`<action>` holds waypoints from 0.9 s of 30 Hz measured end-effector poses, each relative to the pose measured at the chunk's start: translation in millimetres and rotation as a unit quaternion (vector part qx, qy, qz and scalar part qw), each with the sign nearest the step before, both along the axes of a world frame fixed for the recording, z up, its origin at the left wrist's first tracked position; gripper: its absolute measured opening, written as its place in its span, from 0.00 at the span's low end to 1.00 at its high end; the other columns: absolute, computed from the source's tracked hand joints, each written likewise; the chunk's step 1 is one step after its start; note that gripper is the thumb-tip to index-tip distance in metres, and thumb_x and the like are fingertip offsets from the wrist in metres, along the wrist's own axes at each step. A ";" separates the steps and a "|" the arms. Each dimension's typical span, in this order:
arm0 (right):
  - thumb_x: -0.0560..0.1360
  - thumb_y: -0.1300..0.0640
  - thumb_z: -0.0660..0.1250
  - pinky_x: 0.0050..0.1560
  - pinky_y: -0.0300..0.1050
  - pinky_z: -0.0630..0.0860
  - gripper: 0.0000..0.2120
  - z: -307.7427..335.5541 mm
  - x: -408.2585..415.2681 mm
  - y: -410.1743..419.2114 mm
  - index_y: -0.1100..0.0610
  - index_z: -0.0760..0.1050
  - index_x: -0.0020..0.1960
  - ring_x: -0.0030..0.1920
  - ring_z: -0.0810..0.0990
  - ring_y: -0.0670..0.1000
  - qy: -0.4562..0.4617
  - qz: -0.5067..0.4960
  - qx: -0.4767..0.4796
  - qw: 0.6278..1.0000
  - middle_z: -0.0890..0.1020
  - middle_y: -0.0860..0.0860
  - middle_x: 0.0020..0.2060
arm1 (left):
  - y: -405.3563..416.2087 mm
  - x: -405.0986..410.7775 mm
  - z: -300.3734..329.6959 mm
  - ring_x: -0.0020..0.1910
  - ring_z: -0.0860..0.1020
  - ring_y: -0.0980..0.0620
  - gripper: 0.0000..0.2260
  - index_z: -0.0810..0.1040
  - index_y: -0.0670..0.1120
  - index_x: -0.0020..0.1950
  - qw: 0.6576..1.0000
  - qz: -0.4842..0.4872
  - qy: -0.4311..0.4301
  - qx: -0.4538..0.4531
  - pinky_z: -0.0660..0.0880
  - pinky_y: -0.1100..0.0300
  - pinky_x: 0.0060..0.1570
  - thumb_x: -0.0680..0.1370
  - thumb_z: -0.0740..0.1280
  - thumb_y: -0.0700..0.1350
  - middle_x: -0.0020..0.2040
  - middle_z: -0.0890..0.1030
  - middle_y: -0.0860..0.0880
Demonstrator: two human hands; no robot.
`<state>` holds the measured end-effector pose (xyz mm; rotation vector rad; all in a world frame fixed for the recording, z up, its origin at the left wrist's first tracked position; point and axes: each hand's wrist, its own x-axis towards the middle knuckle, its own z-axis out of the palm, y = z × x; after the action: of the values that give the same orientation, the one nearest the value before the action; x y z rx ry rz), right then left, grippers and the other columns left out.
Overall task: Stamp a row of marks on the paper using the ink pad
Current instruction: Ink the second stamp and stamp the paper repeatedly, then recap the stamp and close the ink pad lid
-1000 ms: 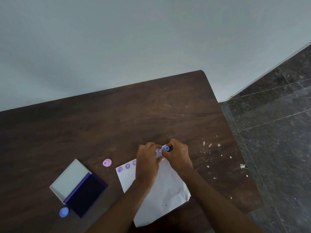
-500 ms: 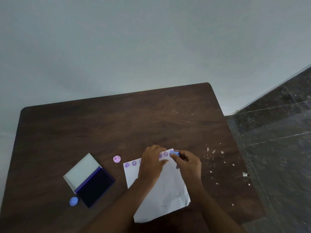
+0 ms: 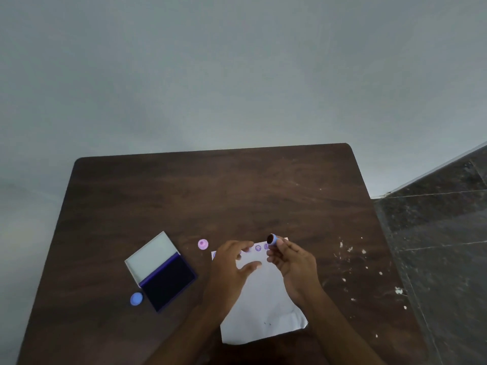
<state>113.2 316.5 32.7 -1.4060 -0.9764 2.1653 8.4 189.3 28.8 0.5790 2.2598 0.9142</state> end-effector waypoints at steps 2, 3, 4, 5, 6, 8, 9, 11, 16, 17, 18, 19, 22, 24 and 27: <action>0.75 0.60 0.69 0.41 0.45 0.83 0.08 4.9 -3.2 -6.9 0.64 0.84 0.49 0.41 0.84 0.57 0.014 0.005 -0.051 0.999 0.86 0.62 0.44 | -8.6 -3.8 4.8 0.50 0.77 0.58 0.20 0.75 0.58 0.58 1.000 0.007 -0.013 -0.002 0.76 0.61 0.54 0.69 0.72 0.61 0.56 0.77 0.61; 0.75 0.60 0.69 0.42 0.45 0.83 0.08 7.2 -5.4 -10.9 0.63 0.84 0.49 0.42 0.84 0.56 0.020 0.010 -0.076 0.997 0.86 0.61 0.44 | -11.9 -5.7 7.9 0.51 0.77 0.57 0.20 0.76 0.58 0.58 1.000 0.015 -0.018 -0.005 0.77 0.58 0.55 0.69 0.72 0.61 0.57 0.78 0.59; 0.75 0.59 0.69 0.43 0.46 0.83 0.08 9.2 -8.1 -15.0 0.63 0.84 0.48 0.41 0.84 0.56 0.030 0.013 -0.103 0.994 0.86 0.61 0.44 | -16.5 -8.0 9.2 0.51 0.78 0.57 0.20 0.75 0.57 0.59 0.999 0.024 -0.024 -0.011 0.78 0.57 0.56 0.69 0.72 0.61 0.57 0.79 0.59; 0.75 0.60 0.68 0.44 0.46 0.83 0.09 11.1 -11.1 -19.2 0.63 0.84 0.48 0.41 0.84 0.56 0.041 0.013 -0.128 0.991 0.86 0.61 0.43 | -21.7 -10.2 9.6 0.52 0.78 0.56 0.20 0.75 0.57 0.60 0.999 0.034 -0.032 -0.023 0.77 0.56 0.57 0.70 0.71 0.60 0.59 0.79 0.58; 0.75 0.60 0.67 0.45 0.47 0.83 0.09 12.9 -14.1 -22.6 0.63 0.84 0.47 0.41 0.84 0.55 0.054 0.012 -0.149 0.987 0.86 0.61 0.43 | -28.2 -10.8 10.3 0.54 0.77 0.55 0.21 0.75 0.56 0.61 0.997 0.043 -0.043 -0.036 0.76 0.55 0.59 0.71 0.71 0.59 0.60 0.78 0.56; 0.77 0.61 0.65 0.46 0.47 0.83 0.10 16.1 -20.7 -30.2 0.64 0.84 0.48 0.41 0.84 0.56 0.073 0.015 -0.179 0.981 0.85 0.61 0.43 | -39.1 -13.3 13.9 0.55 0.77 0.56 0.20 0.75 0.56 0.62 0.997 0.058 -0.044 -0.025 0.75 0.56 0.60 0.72 0.70 0.59 0.60 0.78 0.56; 0.77 0.62 0.65 0.47 0.47 0.83 0.10 17.4 -24.8 -34.7 0.65 0.83 0.49 0.42 0.85 0.56 0.079 0.018 -0.191 0.978 0.85 0.61 0.43 | -44.4 -14.7 14.8 0.53 0.77 0.58 0.19 0.75 0.57 0.61 0.997 0.070 -0.041 -0.002 0.75 0.61 0.59 0.71 0.69 0.60 0.59 0.79 0.57; 0.77 0.62 0.65 0.47 0.49 0.83 0.10 18.8 -32.1 -43.0 0.66 0.82 0.53 0.43 0.85 0.57 0.091 0.024 -0.211 0.973 0.85 0.62 0.45 | -48.7 -18.2 18.8 0.51 0.75 0.58 0.19 0.74 0.56 0.61 0.993 0.099 -0.050 -0.029 0.71 0.65 0.56 0.72 0.69 0.60 0.56 0.77 0.56; 0.76 0.64 0.66 0.47 0.50 0.83 0.11 22.2 -54.3 -74.7 0.68 0.80 0.55 0.44 0.84 0.58 0.104 0.063 -0.245 0.962 0.84 0.63 0.47 | -100.1 -21.3 20.4 0.54 0.78 0.58 0.11 0.78 0.53 0.57 0.984 0.175 -0.027 0.022 0.74 0.67 0.53 0.75 0.69 0.51 0.55 0.81 0.56; 0.76 0.64 0.66 0.47 0.50 0.82 0.11 23.1 -58.6 -81.6 0.67 0.80 0.55 0.44 0.84 0.58 0.102 0.072 -0.249 0.960 0.84 0.63 0.47 | -114.2 -21.1 22.2 0.53 0.79 0.58 0.10 0.79 0.52 0.57 0.980 0.193 -0.017 0.040 0.75 0.66 0.53 0.76 0.68 0.51 0.53 0.82 0.56; 0.76 0.64 0.66 0.47 0.50 0.82 0.10 24.1 -62.8 -88.8 0.67 0.81 0.55 0.45 0.84 0.58 0.098 0.081 -0.254 0.959 0.84 0.63 0.48 | -129.2 -21.4 21.8 0.52 0.79 0.58 0.10 0.80 0.51 0.57 0.978 0.206 -0.004 0.043 0.76 0.64 0.54 0.76 0.68 0.50 0.53 0.82 0.55; 0.75 0.64 0.66 0.48 0.51 0.82 0.10 24.8 -67.3 -96.6 0.67 0.81 0.54 0.45 0.84 0.58 0.095 0.090 -0.261 0.956 0.84 0.64 0.48 | -140.5 -23.4 19.3 0.51 0.79 0.59 0.10 0.81 0.50 0.56 0.975 0.217 0.010 0.043 0.77 0.63 0.54 0.76 0.69 0.48 0.52 0.82 0.55; 0.75 0.64 0.66 0.48 0.50 0.82 0.10 26.8 -79.8 -119.2 0.66 0.82 0.53 0.43 0.83 0.57 0.088 0.113 -0.280 0.949 0.84 0.64 0.49 | -165.6 -31.0 15.8 0.47 0.79 0.63 0.08 0.81 0.54 0.54 0.973 0.224 0.039 0.037 0.77 0.65 0.50 0.75 0.70 0.46 0.50 0.81 0.59; 0.76 0.64 0.65 0.46 0.51 0.82 0.11 26.9 -88.0 -133.7 0.66 0.81 0.54 0.43 0.83 0.57 0.078 0.122 -0.291 0.946 0.83 0.64 0.49 | -180.8 -35.2 12.7 0.46 0.79 0.63 0.08 0.80 0.56 0.52 0.969 0.238 0.044 0.040 0.77 0.64 0.48 0.75 0.70 0.46 0.48 0.80 0.60; 0.77 0.64 0.63 0.44 0.50 0.82 0.11 25.9 -98.2 -150.6 0.66 0.81 0.55 0.43 0.83 0.57 0.066 0.143 -0.295 0.942 0.83 0.63 0.47 | -193.1 -41.8 8.7 0.45 0.79 0.62 0.08 0.81 0.56 0.52 0.960 0.271 0.051 0.057 0.77 0.65 0.47 0.75 0.71 0.45 0.48 0.81 0.59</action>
<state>15.1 165.9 58.5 -1.3904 -0.5164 2.8957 -33.3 -3.8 37.5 0.0400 2.5228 1.3061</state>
